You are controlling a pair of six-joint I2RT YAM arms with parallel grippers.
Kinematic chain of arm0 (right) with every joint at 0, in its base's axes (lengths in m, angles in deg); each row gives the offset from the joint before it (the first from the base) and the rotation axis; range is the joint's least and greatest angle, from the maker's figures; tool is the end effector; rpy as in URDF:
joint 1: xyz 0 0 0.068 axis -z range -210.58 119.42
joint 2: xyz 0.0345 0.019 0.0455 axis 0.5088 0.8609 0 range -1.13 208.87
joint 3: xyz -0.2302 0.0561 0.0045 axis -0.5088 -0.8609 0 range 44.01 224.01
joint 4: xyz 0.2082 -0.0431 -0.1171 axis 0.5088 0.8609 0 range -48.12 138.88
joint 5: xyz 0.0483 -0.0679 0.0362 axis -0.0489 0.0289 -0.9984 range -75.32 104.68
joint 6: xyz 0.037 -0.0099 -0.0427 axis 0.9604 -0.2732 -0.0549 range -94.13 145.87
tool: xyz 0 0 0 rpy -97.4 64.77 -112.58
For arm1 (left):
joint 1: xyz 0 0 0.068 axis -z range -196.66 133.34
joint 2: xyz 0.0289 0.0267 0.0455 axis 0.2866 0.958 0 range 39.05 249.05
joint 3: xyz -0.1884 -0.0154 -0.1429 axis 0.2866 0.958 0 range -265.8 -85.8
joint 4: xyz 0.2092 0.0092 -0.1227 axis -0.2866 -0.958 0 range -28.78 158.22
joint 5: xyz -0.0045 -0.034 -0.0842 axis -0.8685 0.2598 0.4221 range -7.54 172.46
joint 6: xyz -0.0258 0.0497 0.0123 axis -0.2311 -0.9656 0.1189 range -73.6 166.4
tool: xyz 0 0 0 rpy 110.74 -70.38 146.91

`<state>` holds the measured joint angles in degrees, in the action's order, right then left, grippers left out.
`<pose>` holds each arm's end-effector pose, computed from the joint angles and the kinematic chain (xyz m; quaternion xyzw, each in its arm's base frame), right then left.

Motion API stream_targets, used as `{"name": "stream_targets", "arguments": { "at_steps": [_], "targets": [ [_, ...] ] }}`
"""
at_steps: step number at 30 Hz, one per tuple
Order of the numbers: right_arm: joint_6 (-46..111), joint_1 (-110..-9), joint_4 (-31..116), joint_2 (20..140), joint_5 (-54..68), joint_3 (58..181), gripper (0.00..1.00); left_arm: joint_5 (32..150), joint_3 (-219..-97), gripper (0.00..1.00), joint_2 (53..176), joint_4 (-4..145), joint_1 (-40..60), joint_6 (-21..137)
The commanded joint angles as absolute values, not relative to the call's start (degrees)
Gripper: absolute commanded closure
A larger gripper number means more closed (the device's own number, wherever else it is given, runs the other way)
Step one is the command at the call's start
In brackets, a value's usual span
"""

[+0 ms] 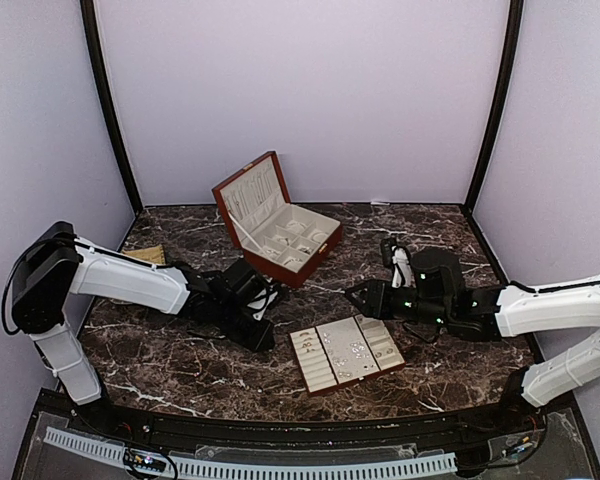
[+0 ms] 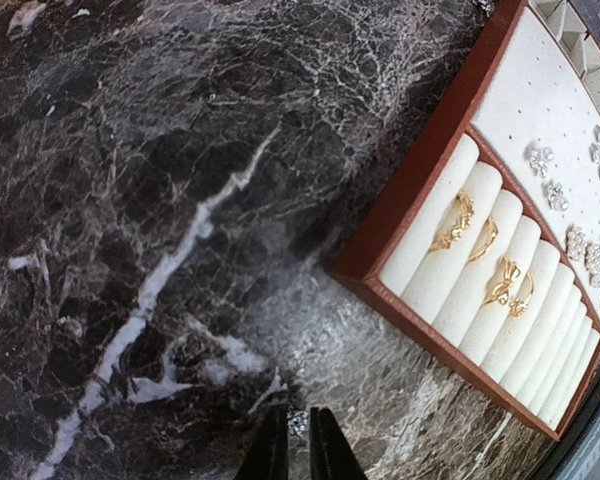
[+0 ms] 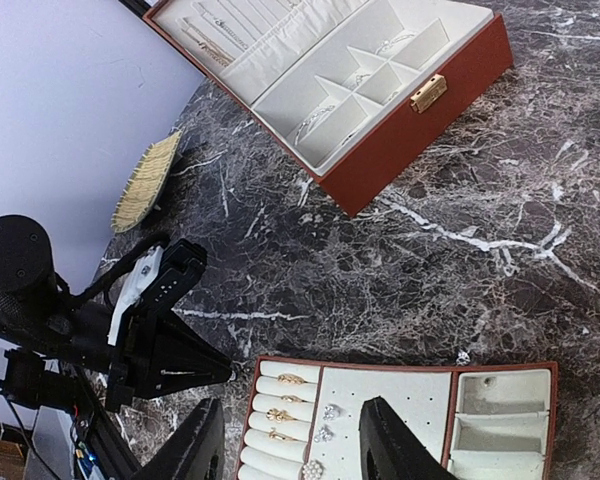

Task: Organize the mixed jewelry
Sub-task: Pick up the earring from the center of the board.

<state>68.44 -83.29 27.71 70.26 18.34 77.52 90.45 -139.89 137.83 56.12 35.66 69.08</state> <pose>0.1637 0.2107 0.1916 -0.0566 0.8351 0.3858 0.3880 0.1907 -0.2560 0.1265 0.2637 0.9191 -0.2265 0.1856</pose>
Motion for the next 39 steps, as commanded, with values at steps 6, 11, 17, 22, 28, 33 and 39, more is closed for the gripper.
{"name": "stream_targets", "arguments": {
  "at_steps": [6,11,17,22,28,33,39],
  "targets": [
    [69.33,-82.62,24.58,69.26,18.20,76.62,0.53,90.10,-141.08,0.89,138.15,53.89,35.85,68.86],
    [69.46,-82.53,24.39,69.14,18.20,76.57,0.53,90.50,-141.08,0.98,138.05,54.26,35.88,68.73],
    [70.52,-81.63,21.73,68.76,17.03,74.97,0.53,88.91,-139.38,1.00,135.37,56.32,35.85,70.43],
    [71.90,-80.18,16.68,67.08,14.88,71.55,0.49,87.38,-134.89,1.00,127.24,64.79,35.85,73.18],
    [69.36,-78.90,11.01,65.46,9.78,69.49,0.25,90.15,-135.03,1.00,122.62,76.06,35.82,74.90],
    [67.49,-78.64,11.38,66.03,9.37,71.76,0.13,95.35,-133.79,1.00,122.94,89.23,35.45,81.66],
    [67.98,-78.57,12.48,64.83,14.42,73.25,0.02,108.86,-131.18,1.00,124.56,99.94,32.92,91.38]
  ]
}}
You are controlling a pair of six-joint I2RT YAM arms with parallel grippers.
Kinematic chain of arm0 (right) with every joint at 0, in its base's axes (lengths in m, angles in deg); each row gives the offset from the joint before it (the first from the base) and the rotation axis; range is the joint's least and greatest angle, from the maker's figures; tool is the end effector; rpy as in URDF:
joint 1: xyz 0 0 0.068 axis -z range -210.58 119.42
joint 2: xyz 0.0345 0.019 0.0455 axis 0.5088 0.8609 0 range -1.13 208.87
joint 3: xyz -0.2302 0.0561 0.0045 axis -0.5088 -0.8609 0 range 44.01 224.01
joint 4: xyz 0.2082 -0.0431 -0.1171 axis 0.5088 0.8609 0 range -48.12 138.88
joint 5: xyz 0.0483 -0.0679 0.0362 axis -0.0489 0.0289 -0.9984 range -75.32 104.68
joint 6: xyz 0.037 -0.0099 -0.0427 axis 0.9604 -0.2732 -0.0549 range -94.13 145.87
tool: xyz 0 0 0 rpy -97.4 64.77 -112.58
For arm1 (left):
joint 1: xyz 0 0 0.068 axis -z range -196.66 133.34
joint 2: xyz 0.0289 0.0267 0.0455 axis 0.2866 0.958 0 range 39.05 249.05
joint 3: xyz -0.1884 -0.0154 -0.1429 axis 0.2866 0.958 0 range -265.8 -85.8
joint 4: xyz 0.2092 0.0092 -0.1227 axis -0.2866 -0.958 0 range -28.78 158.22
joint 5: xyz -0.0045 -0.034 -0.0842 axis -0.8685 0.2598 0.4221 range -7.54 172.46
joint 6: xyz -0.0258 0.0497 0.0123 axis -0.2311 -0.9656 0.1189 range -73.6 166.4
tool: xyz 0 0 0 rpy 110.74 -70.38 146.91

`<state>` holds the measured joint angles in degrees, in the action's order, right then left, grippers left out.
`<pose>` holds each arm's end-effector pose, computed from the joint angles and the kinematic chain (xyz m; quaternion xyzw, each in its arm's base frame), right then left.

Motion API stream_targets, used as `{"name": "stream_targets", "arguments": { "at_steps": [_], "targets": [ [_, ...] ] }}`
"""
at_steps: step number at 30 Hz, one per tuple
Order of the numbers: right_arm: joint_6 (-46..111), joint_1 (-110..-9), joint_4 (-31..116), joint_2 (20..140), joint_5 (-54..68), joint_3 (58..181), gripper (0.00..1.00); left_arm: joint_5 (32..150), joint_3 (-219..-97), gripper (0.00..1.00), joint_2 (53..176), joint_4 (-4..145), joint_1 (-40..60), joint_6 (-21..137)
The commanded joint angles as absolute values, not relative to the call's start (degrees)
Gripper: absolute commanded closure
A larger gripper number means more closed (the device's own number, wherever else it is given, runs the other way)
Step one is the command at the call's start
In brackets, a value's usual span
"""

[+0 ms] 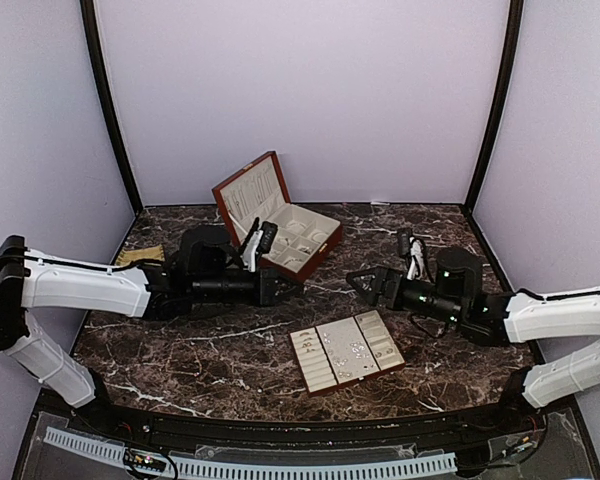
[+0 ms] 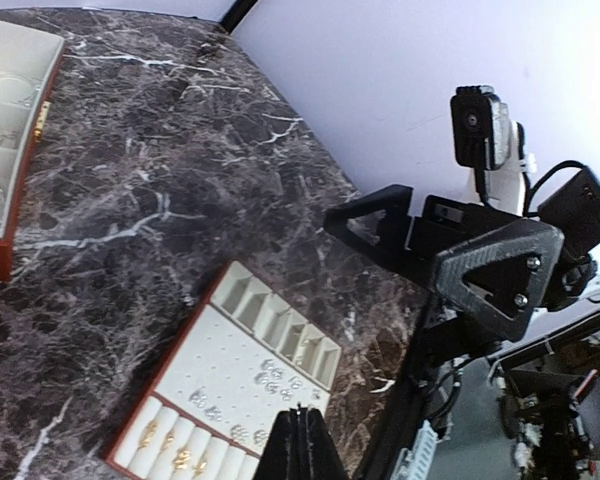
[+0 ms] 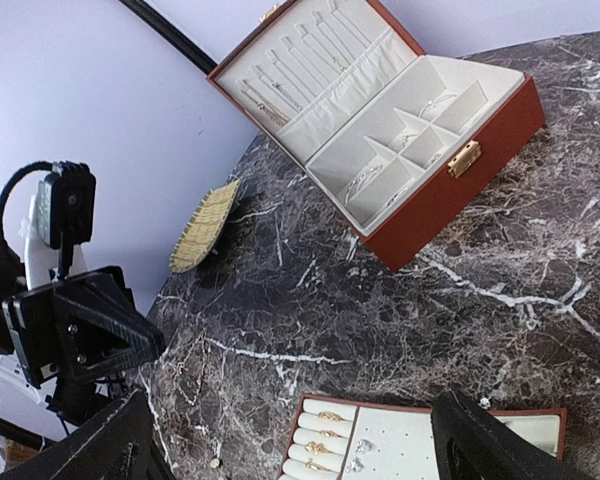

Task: Organize the mixed jewelry
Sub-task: Pick up the earring from the center of the board, then pass from the left arm to the right

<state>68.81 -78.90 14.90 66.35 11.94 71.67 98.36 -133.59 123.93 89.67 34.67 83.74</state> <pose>0.1687 0.1925 0.1995 -0.0516 0.7799 0.4587 0.4226 0.1939 -0.2600 0.2211 0.1790 0.7730 -0.4971 0.3512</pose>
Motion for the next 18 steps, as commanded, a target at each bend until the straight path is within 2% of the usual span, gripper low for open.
{"name": "stream_targets", "arguments": {
  "at_steps": [1,10,18],
  "targets": [
    [67.52,-78.57,12.04,64.79,14.42,73.24,0.01,111.06,-131.07,1.00,124.72,100.63,32.44,91.94],
    [67.73,-79.02,9.36,65.80,17.50,73.93,0.02,134.53,-139.20,1.00,130.74,95.57,26.71,90.73],
    [58.00,-83.19,-1.27,63.68,16.22,69.69,0.09,145.86,-140.64,1.00,133.91,102.24,23.35,92.11]
  ]
}}
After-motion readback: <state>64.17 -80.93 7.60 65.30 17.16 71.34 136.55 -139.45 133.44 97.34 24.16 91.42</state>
